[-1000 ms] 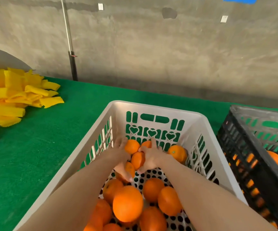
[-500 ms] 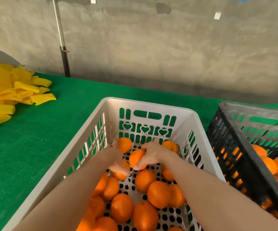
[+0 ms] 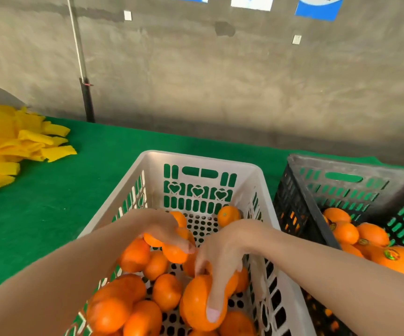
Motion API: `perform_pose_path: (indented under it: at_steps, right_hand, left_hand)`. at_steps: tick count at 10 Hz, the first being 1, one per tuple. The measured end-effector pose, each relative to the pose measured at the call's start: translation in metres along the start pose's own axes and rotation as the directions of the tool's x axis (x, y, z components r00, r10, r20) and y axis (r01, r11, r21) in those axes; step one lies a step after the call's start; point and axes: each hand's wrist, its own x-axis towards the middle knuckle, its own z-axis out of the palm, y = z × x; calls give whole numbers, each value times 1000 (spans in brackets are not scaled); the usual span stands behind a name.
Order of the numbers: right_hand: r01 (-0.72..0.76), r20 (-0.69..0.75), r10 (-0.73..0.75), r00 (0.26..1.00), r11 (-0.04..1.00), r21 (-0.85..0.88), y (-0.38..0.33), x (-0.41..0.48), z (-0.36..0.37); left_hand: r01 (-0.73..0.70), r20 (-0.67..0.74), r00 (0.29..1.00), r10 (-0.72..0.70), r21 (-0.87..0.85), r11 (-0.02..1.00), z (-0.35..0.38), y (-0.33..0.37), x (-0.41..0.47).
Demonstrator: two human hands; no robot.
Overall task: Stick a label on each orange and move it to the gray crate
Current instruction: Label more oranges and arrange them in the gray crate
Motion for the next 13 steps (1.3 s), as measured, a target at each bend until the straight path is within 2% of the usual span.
perform_pose_path:
  at_steps: [1,2,3,4,5,6,7,8,9,10,11,12,13]
  right_hand:
    - [70,-105,-71,992,997,-15,7,26,9]
    - [104,217,-117,969,992,72,1,45,3]
    - [44,-116,-47,992,999,-27,9,72,-1]
    - [-23,-299,15,954,999,-23,19,100,9]
    - [-90,-267,87,960,996,-1,20,130,21]
    - [-139,-277,135,951,990,6,20,153,34]
    - [-225,-452,210,867,974,21,25,169,47]
    - [-266,-501,268,823,961,78,24,178,52]
    - [-212,-452,257,854,966,149,23,184,51]
    - [-193,-508,197,838,979,61,22,183,48]
    - [-54,-523,33,852,998,-26,2,175,37]
    - [88,-382,-105,918,994,-62,-18,154,15]
    - [199,-163,-193,968,980,27,-14,124,0]
  left_hand:
    - [-15,164,986,13,13,1000,3,10,-17]
    - [-34,281,960,-11,155,987,11,24,-29]
    - [-71,389,921,-30,244,967,11,36,-34]
    - [-48,250,968,35,46,998,3,36,-24]
    - [-102,-268,959,90,-30,994,11,25,9]
    - [-25,-371,928,47,66,998,25,14,43]
    - [9,-353,935,-8,1,1000,33,10,70]
    - [15,-441,896,-63,-110,994,42,7,88]
    - [77,-497,847,-188,-236,969,51,1,88]
    - [39,-424,882,-204,-366,930,55,-1,79]
    - [-19,-422,902,-85,-235,972,51,-2,73]
    - [32,-371,926,-75,-121,992,40,-14,54]
    - [2,-327,945,-21,-61,998,32,-18,27]
